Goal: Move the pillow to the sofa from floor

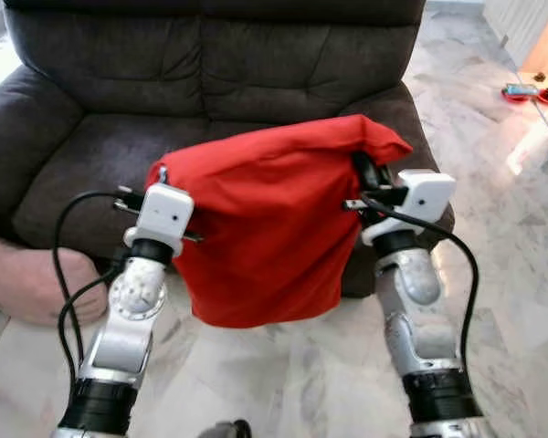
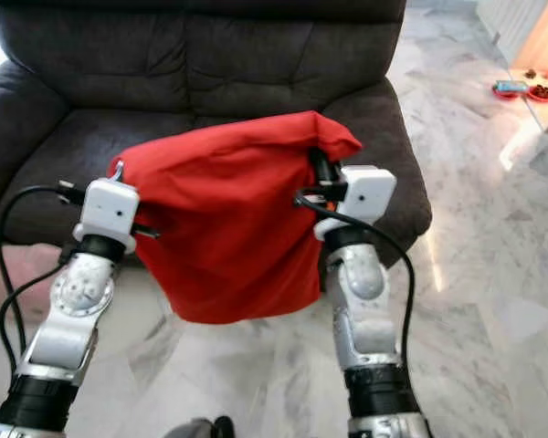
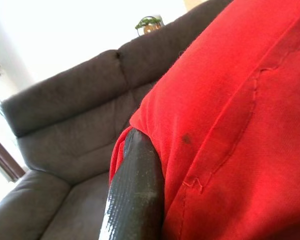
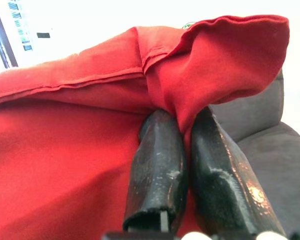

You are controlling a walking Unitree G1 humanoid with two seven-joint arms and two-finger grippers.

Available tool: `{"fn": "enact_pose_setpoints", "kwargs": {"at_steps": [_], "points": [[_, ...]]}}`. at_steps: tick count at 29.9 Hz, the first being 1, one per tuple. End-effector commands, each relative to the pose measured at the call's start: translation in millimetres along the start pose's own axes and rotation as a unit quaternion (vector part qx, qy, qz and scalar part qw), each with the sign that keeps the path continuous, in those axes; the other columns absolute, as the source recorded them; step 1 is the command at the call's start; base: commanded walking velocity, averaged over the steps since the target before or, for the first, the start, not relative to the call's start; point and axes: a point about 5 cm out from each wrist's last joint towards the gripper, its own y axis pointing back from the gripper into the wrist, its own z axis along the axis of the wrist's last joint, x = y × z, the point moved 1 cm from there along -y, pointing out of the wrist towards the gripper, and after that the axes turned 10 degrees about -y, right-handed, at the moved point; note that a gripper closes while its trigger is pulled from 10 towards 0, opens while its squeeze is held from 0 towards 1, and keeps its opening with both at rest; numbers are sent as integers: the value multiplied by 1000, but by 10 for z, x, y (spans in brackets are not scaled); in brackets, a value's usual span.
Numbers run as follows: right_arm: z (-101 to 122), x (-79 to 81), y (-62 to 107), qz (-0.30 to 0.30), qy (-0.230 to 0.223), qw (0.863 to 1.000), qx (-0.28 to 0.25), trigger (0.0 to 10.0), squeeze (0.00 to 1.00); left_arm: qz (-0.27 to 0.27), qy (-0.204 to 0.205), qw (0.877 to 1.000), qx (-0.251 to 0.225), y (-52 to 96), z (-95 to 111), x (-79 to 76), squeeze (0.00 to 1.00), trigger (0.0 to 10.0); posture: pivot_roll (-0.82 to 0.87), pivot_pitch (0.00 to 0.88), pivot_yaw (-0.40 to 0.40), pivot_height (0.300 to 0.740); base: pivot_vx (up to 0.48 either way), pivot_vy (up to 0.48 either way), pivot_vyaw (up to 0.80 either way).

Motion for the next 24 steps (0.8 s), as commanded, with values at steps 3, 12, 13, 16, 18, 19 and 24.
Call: {"fn": "enact_pose_setpoints", "kwargs": {"at_steps": [3,12,13,16,18,19,24], "points": [[155,117,-59,21,-4,999,-40,10000,0,30,0,999,-33,-42,136,143,0,10000,84,149,-18,740,315,0,0],[169,127,-65,24,-5,999,-42,10000,0,40,0,998,-38,-60,171,183,0,10000,83,149,-21,740,297,0,0],[174,129,-70,24,-5,999,-43,10000,0,43,0,998,-41,-71,189,201,0,10000,84,149,-21,740,285,0,0],[181,133,-74,25,-6,999,-44,10000,0,44,0,998,-44,-81,206,216,0,10000,85,149,-21,740,286,0,0],[193,145,-85,26,-9,999,-47,10000,0,51,0,997,-51,-107,245,256,0,10000,84,149,-21,740,289,0,0],[194,147,-86,26,-10,998,-47,10000,0,52,1,997,-51,-110,249,261,0,10000,84,149,-21,740,285,0,0],[197,151,-86,28,-9,998,-48,10000,0,54,1,997,-56,-121,285,272,0,10000,85,150,-20,740,287,0,0]]}}
